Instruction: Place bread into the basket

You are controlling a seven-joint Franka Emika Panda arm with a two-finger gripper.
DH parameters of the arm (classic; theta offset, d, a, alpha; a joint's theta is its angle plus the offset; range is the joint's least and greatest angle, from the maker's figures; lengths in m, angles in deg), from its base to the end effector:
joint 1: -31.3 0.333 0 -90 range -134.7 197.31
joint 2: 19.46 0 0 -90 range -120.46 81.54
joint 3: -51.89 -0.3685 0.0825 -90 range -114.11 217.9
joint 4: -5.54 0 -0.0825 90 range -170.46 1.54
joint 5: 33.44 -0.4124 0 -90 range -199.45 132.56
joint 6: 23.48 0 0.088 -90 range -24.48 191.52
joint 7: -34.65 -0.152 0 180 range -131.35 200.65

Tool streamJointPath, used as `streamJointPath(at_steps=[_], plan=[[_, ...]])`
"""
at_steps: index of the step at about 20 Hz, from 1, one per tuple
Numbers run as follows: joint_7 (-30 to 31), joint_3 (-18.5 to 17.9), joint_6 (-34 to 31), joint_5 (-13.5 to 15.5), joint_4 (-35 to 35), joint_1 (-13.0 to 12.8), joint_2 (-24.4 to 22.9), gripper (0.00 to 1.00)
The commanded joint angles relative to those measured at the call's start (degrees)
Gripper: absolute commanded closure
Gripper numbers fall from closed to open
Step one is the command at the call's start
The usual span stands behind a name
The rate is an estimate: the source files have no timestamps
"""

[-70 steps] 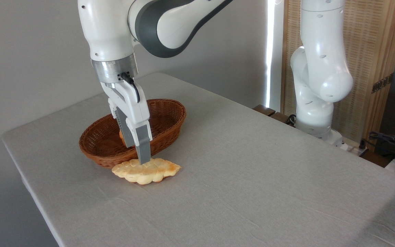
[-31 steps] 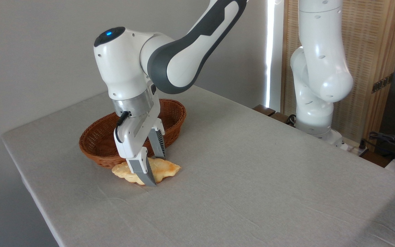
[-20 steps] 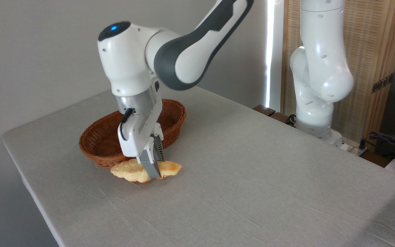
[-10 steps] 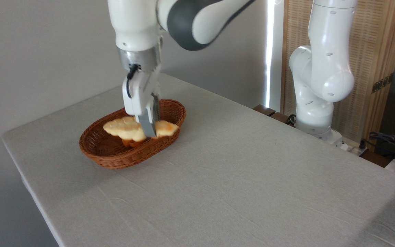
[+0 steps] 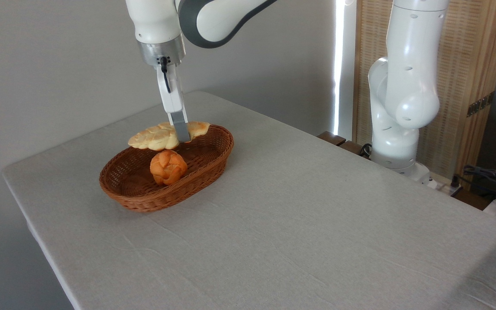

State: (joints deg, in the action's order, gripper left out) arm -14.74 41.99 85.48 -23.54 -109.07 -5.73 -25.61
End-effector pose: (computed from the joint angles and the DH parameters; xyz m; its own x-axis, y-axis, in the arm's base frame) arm 0.4816 -0.2661 0.5058 0.2911 -0.9466 0.1385 -0.9540 -0.2763 0.1167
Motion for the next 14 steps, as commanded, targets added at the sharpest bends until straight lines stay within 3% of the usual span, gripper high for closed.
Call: streamJointPath(at_steps=[1,14], plan=[[1.14,0.06,-0.77,1.08,0.61,0.03,1.31,0.00],[1.58,-0.47,-1.21,0.73,0.79,0.64,1.31,0.00]])
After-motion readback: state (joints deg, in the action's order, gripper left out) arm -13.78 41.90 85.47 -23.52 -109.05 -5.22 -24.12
